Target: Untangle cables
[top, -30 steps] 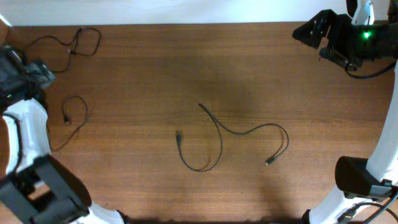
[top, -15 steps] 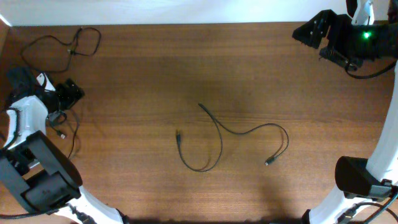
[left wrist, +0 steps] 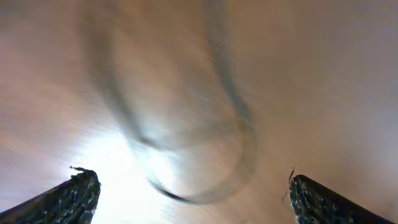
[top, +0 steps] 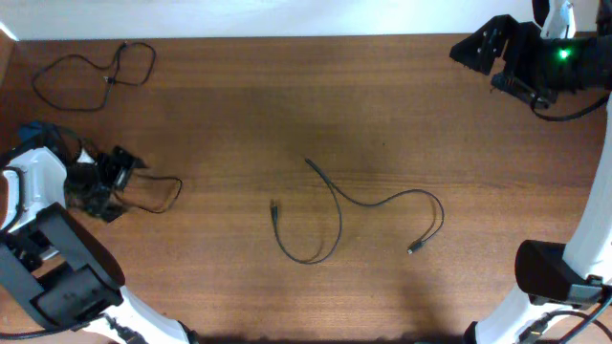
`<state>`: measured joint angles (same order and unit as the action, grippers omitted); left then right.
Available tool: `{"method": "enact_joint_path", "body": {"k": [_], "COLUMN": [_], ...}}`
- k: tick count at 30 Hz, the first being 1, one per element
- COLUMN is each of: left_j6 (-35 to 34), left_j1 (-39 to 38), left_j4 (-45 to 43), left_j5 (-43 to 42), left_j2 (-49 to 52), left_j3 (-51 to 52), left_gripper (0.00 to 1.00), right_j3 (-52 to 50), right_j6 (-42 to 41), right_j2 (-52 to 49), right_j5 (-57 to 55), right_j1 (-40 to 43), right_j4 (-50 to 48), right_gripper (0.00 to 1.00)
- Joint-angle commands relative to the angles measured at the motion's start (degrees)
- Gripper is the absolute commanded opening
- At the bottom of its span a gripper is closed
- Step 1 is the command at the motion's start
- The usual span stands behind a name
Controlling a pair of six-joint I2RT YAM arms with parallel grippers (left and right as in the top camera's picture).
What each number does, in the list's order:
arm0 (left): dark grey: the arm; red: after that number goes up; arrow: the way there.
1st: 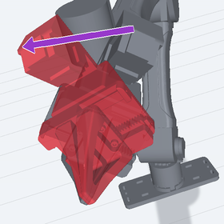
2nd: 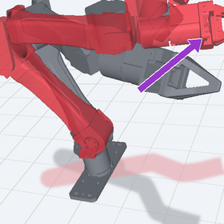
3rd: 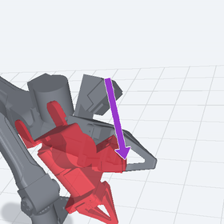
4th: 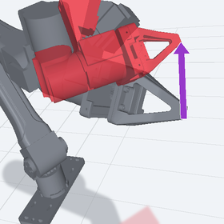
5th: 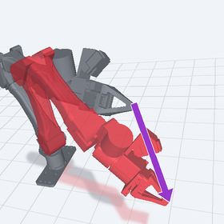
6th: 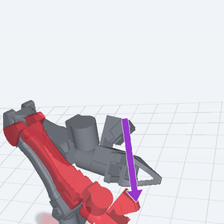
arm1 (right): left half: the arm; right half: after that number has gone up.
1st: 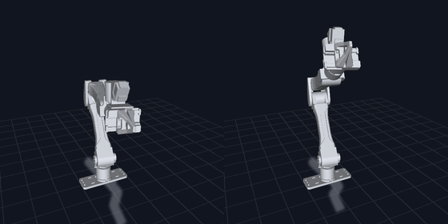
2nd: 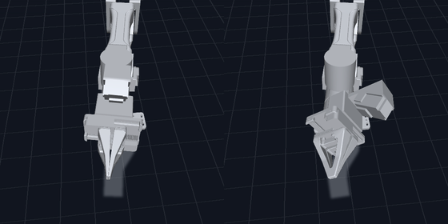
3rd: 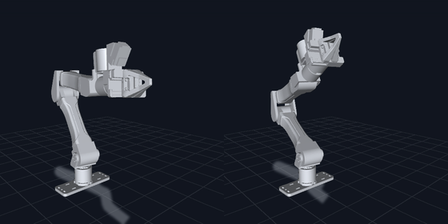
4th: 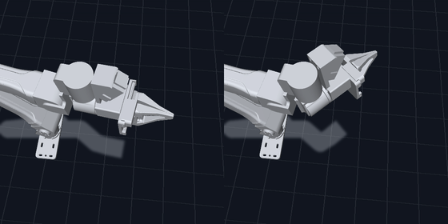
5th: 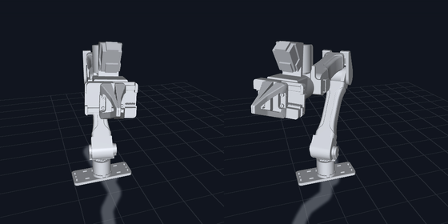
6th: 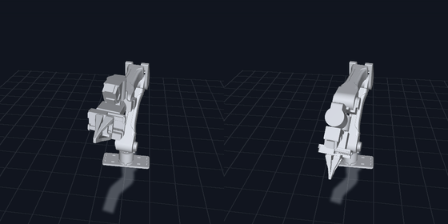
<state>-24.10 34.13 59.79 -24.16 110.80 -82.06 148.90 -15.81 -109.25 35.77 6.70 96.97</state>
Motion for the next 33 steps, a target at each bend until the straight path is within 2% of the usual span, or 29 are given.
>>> {"method": "enact_joint_path", "body": {"k": [1,4,5,7,9,15,17,19,23,25,27,31,33], "left_j6": [-0.7,-0.8,-4.3,-7.7,-10.2,-10.7,-12.9,-17.6,-21.7,-21.7,-21.7,-21.7,-21.7], "left_j1": [-0.2,0.0,0.1,0.3,0.7,1.5,1.4,1.4,1.4,1.1,0.9,0.7,0.0], "left_j4": [4.8,7.2,9.0,10.6,6.4,3.9,3.2,2.5,5.6,5.4,4.7,3.6,3.5], "left_j5": [-36.9,-63.3,-66.0,-66.0,-62.6,-42.6,-34.0,-13.2,22.8,33.2,37.9,39.5,44.5], "left_j2": [-0.3,-0.3,-0.3,-0.4,-0.3,-0.3,-0.3,-0.3,-0.3,-0.3,-0.3,-0.2,-0.4], "left_j3": [-0.7,-0.7,-0.9,-0.9,-0.9,-0.9,-0.9,-0.9,-0.9,-0.9,-0.9,-0.9,-1.2], "left_gripper": [0.99,0.99,0.99,0.99,0.99,0.99,0.99,0.99,0.99,0.99,0.99,0.99,0.99], "right_j3": [-0.2,-0.2,-0.2,-0.2,-0.2,-0.2,-0.2,-0.2,-0.2,-0.2,-0.2,-0.2,-0.2], "right_j6": [0.8,0.8,0.8,0.8,0.8,0.8,0.8,0.8,0.8,0.8,0.8,0.8,0.8], "right_j2": [0.1,0.1,0.1,0.1,0.1,0.1,0.1,0.1,0.1,0.1,0.1,0.1,0.1], "right_j5": [-0.5,-0.5,-0.5,-0.5,-0.5,-0.5,-0.5,-0.5,-0.5,-0.5,-0.5,-0.5,-0.5], "right_j1": [-0.3,-0.3,-0.3,-0.4,-0.4,-0.9,-1.4,-1.8,-3.4,-3.8,-4.2,-4.9,-4.9], "right_j4": [0.3,0.3,0.3,0.3,0.3,0.3,0.3,0.2,-0.8,-1.2,-1.4,-1.4,-1.4], "right_gripper": [0.98,0.98,0.98,0.98,0.98,0.98,0.98,0.98,0.98,0.98,0.98,0.98,0.98]}}
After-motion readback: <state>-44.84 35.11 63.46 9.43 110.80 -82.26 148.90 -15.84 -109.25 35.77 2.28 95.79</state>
